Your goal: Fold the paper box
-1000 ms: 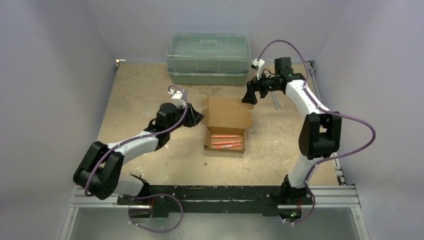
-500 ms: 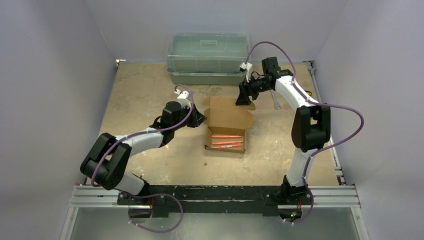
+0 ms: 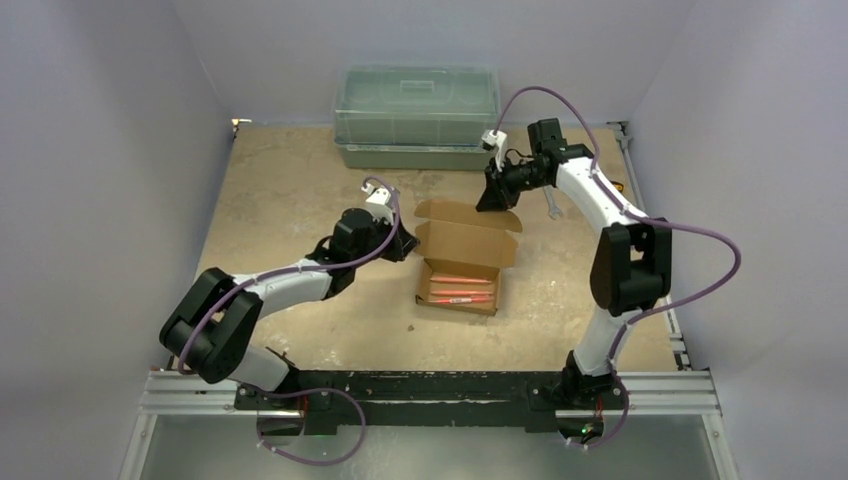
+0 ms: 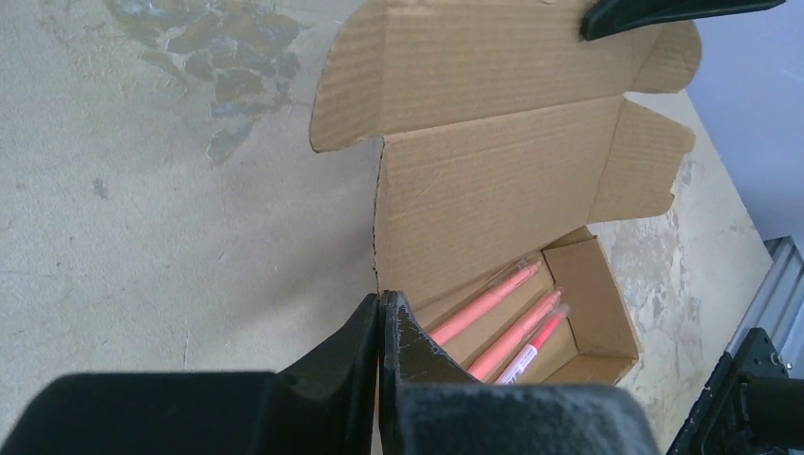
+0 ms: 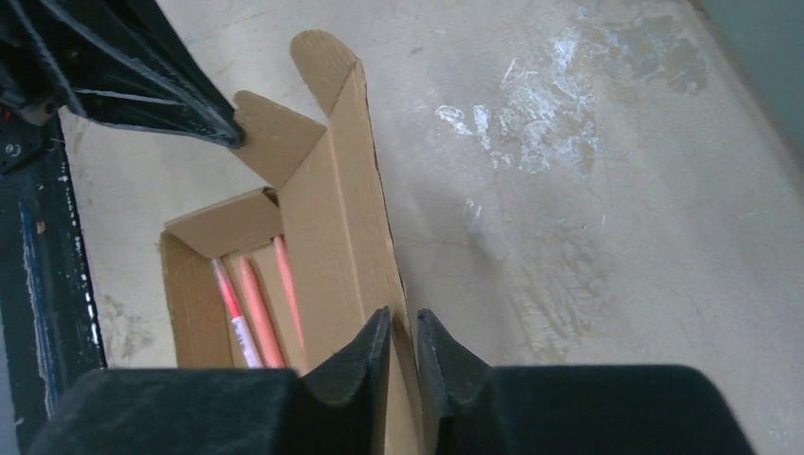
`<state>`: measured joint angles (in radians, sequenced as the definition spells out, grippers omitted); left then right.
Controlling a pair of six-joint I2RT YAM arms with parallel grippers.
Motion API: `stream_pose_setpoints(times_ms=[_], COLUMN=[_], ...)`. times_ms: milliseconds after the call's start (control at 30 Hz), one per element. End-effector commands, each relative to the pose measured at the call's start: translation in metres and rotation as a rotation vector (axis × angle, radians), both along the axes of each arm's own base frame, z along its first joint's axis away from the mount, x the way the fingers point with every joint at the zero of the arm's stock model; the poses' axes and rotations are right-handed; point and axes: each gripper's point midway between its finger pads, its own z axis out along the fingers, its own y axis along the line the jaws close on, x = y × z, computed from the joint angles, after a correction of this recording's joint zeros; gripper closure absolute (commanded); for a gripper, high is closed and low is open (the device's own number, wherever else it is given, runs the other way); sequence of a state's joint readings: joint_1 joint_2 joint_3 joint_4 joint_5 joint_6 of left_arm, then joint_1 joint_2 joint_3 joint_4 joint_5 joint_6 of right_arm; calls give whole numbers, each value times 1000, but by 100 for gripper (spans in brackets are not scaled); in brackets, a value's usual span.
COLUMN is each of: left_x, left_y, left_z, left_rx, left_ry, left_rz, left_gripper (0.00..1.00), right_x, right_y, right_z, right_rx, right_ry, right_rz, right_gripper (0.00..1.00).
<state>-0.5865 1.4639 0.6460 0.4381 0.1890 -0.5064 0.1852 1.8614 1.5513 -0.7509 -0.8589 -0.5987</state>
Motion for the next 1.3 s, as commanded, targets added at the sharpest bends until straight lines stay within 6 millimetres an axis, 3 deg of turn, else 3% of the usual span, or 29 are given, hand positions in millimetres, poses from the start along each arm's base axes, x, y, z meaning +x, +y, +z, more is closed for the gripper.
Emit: stream_pose_setpoints(times_ms=[0, 167, 467, 700, 867, 1133, 1267], left_x=[6, 1, -14, -20, -19, -12, -12], left_y=[-3, -4, -8, -4, -4, -1, 4], left_z=[28, 30, 34, 27, 28, 26, 24], left_rx=[-12, -37, -116, -124, -128, -34, 8], left_ry=[-101, -98, -77, -60, -70, -132, -154], left_rz=[8, 10, -25, -17, -14, -7, 5], left_gripper=[100, 100, 96, 96, 100, 100, 100], right_x=[-19, -35, -55, -67, -62, -45, -49], right_y=[9, 10, 10, 13, 10, 0, -1], right_z=[41, 49, 78, 79, 74, 54, 66], right_rx=[64, 69, 70, 61, 30, -52, -36], right_ry=[-124, -202, -392, -398, -381, -338, -359], right_rz=[57, 73, 81, 77, 37, -45, -49], right_gripper=[86, 95, 100, 100, 100, 71, 47])
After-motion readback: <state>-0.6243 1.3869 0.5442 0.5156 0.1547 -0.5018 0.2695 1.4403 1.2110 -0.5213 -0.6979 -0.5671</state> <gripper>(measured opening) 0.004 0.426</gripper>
